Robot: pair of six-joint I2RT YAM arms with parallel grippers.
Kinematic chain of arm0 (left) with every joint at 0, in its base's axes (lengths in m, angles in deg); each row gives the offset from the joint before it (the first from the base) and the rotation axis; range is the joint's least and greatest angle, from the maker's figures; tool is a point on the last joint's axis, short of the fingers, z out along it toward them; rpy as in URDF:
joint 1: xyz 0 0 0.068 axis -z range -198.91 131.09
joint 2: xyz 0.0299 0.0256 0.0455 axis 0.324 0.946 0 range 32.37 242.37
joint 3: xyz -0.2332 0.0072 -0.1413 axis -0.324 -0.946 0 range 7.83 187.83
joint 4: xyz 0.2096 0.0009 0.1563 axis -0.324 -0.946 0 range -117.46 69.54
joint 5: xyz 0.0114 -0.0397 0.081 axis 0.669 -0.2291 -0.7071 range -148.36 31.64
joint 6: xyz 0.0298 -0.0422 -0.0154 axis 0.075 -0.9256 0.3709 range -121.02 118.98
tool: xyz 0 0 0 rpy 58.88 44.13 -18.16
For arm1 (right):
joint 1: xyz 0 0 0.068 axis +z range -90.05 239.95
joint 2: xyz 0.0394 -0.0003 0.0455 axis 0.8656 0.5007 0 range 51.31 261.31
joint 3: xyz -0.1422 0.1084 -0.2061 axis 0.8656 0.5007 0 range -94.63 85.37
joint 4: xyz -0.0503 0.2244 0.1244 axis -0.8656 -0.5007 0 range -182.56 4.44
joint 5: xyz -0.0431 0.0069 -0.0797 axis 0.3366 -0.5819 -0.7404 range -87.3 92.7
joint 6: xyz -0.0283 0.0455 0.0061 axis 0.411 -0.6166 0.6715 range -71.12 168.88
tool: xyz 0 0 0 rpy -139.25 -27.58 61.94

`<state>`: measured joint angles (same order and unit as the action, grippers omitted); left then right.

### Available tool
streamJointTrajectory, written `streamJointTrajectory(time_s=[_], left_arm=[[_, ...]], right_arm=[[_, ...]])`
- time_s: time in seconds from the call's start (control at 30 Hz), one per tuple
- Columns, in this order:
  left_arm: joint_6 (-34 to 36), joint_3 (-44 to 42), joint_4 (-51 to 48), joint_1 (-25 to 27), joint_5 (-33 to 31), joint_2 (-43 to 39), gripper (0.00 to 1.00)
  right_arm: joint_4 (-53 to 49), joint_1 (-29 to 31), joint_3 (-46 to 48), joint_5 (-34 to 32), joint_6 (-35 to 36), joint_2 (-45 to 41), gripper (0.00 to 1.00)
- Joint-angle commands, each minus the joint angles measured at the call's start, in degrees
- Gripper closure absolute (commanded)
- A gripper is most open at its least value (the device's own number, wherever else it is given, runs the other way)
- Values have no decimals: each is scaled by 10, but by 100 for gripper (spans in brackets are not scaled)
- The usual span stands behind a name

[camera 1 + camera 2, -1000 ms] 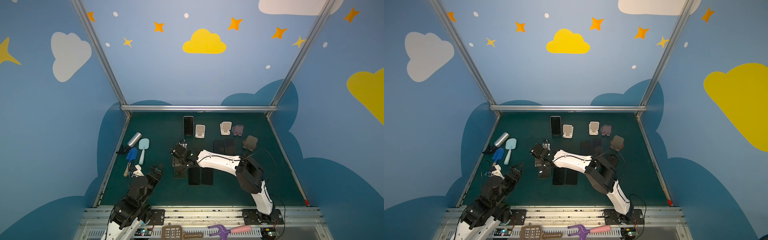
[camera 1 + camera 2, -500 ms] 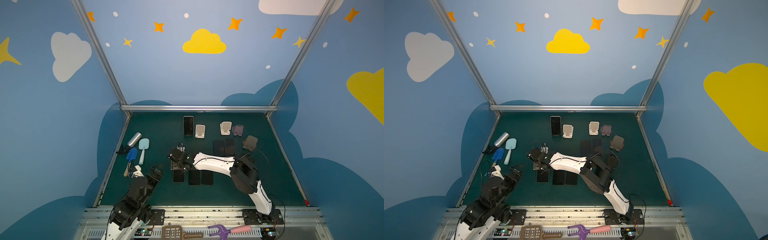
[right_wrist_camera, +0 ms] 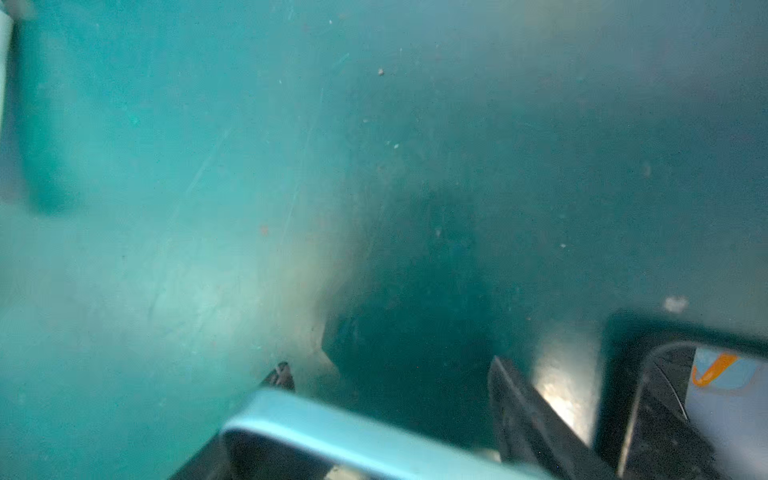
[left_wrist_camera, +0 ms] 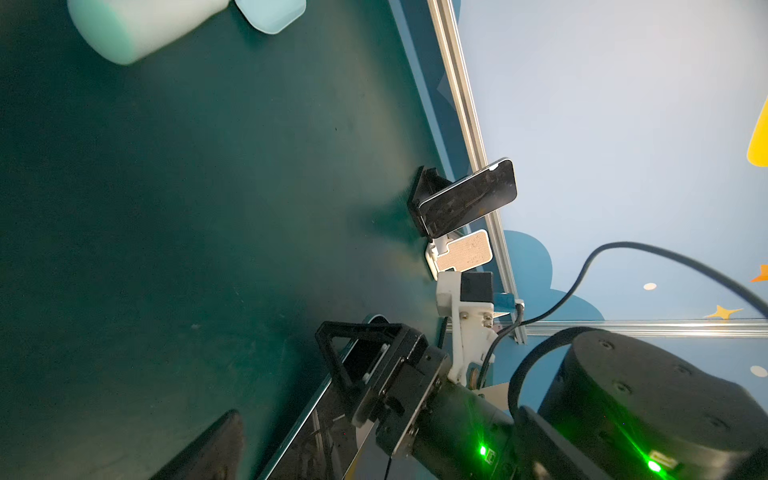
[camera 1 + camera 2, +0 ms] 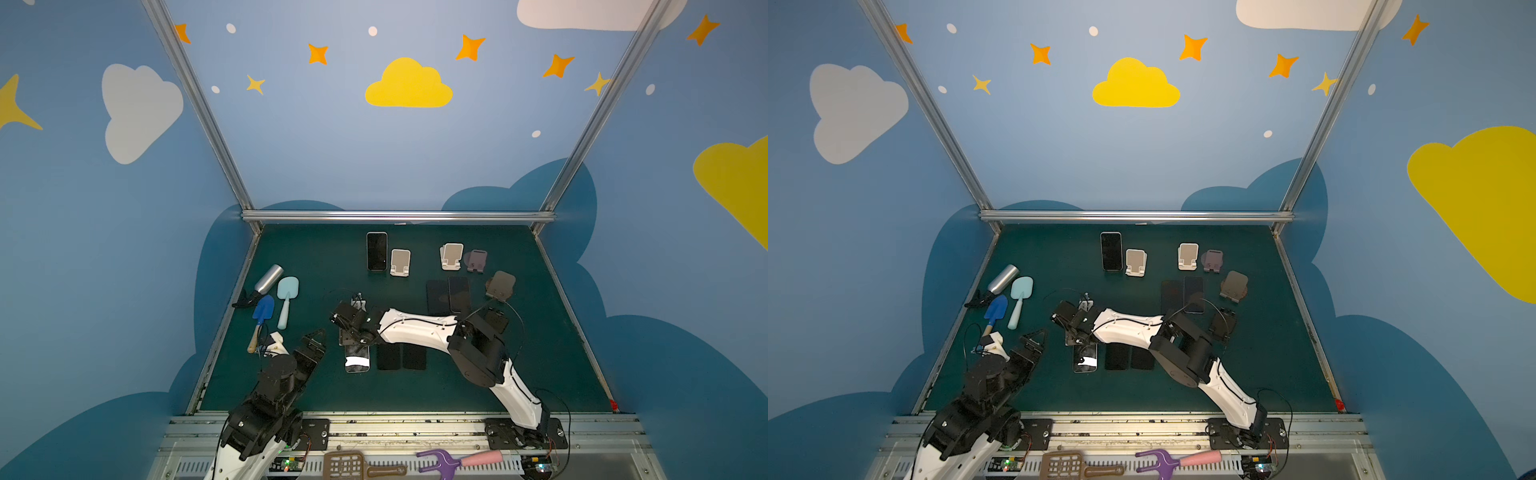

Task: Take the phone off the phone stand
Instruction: 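Lower the right gripper and grasp the silver-framed dark phone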

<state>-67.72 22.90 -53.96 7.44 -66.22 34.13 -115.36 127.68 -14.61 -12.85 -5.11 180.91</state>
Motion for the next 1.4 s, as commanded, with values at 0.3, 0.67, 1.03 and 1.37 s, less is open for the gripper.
streamJointTrajectory(time_s=[0.3, 0.67, 1.03, 1.37], left_arm=[[0, 3, -9, -2, 2, -2, 0], [-8, -2, -5, -2, 3, 1, 0], [-8, -7, 5, -1, 2, 4, 0], [-7, -8, 8, -2, 4, 5, 0]], right_arm=[[-9, -3, 12, -9, 2, 37, 26], [-9, -20, 38, -22, 4, 28, 25], [-42, -27, 37, -65, 18, 29, 25], [-87, -22, 12, -62, 1, 49, 23]])
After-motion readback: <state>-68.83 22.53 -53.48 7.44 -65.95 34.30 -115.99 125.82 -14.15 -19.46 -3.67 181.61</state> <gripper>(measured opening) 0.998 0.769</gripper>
